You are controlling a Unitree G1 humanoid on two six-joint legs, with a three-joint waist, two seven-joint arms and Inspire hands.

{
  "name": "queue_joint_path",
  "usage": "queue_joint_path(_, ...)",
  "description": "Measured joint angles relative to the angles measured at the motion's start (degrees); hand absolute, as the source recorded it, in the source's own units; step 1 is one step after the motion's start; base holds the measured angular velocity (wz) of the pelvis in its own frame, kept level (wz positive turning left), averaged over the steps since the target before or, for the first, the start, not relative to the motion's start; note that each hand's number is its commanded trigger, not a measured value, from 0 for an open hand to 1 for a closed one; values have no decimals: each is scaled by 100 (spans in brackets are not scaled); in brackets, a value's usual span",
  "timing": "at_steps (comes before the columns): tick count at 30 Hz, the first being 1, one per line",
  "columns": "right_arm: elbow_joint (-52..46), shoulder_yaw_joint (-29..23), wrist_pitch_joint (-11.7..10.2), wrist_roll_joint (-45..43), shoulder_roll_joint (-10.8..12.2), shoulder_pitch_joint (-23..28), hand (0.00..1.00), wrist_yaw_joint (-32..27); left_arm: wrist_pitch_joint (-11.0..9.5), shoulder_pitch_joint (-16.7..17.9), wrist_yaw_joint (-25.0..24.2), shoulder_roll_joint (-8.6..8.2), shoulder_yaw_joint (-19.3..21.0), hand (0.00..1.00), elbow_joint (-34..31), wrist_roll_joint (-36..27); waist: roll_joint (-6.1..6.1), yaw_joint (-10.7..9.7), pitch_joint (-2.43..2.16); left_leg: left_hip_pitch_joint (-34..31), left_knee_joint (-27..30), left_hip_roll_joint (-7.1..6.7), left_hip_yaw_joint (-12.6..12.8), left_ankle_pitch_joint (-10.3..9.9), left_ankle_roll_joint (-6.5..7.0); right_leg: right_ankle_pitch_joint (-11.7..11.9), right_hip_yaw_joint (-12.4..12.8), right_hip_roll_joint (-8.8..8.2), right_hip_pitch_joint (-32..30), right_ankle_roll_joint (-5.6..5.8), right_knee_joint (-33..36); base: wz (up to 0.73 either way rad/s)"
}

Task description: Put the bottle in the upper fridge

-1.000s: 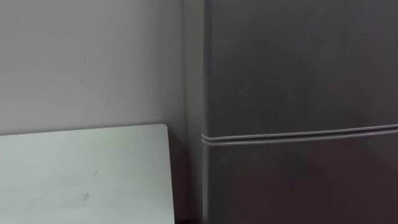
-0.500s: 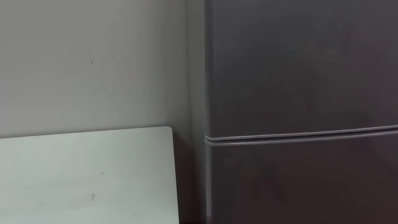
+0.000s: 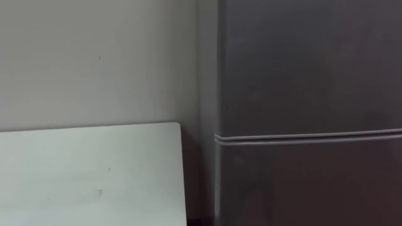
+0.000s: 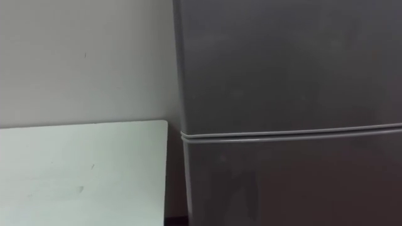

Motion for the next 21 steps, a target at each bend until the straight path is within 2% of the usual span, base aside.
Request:
queue_joint_path(7,201,8,48,145,-4,-66,0,344,0,-34,-62,-1,2,0,126,-107,30,27,-1,-9,-2,0,-17,-3,5,-3,-38,-7,5,3,7,2)
queue_joint_path(21,437,38,72,382,-10,-127,0,533,-29,-126,80,3,-113,0,231,-111,26,15,5,8,-2,-4,-42,-4,4,-4,-108,-12,80,4,-8,0)
